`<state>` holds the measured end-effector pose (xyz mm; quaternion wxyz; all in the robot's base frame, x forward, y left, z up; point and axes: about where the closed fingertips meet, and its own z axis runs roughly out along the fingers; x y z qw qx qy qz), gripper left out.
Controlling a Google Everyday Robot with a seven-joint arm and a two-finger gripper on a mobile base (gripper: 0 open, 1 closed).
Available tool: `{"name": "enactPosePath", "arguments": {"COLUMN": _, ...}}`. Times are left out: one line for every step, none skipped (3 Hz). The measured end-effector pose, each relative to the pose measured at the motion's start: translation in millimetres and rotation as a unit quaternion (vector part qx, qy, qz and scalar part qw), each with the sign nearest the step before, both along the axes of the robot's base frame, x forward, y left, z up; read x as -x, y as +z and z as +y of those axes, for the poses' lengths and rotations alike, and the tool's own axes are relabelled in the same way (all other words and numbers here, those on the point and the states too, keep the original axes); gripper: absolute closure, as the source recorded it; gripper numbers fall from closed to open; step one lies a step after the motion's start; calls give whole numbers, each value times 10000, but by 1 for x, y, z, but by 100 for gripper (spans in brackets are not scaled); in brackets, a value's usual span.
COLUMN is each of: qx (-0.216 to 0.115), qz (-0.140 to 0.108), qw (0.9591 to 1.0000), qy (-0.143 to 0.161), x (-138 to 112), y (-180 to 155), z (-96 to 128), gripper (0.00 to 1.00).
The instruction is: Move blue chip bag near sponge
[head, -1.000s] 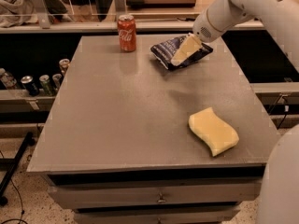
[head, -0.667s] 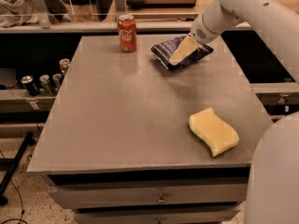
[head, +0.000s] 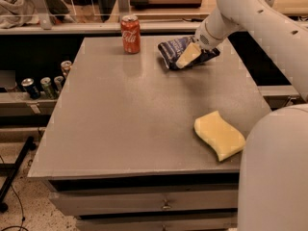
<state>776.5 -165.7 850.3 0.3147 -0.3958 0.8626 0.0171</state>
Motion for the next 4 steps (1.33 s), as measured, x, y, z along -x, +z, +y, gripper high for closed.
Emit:
{"name": "enactPosePath", "arguments": {"qx": 20, "qz": 24, "qw": 10000, "qy": -89, "x": 1, "y": -3, "z": -7, "gripper": 41}}
{"name": "enactPosePath", "arguments": {"qx": 7, "qz": -40, "qw": 9999, "qy": -143, "x": 5, "y": 3, "z": -17, "gripper": 65}}
{"name": "enactPosePath", "arguments": {"qx": -23, "qz": -209, "qw": 9997, "qy": -77, "x": 13, "y": 22, "z": -28, "gripper": 87}}
{"name": "enactPosePath", "arguments": {"qx": -14, "qz": -426, "qw": 9991, "qy": 68, "x": 21, "y": 47, "z": -38, "gripper": 100}}
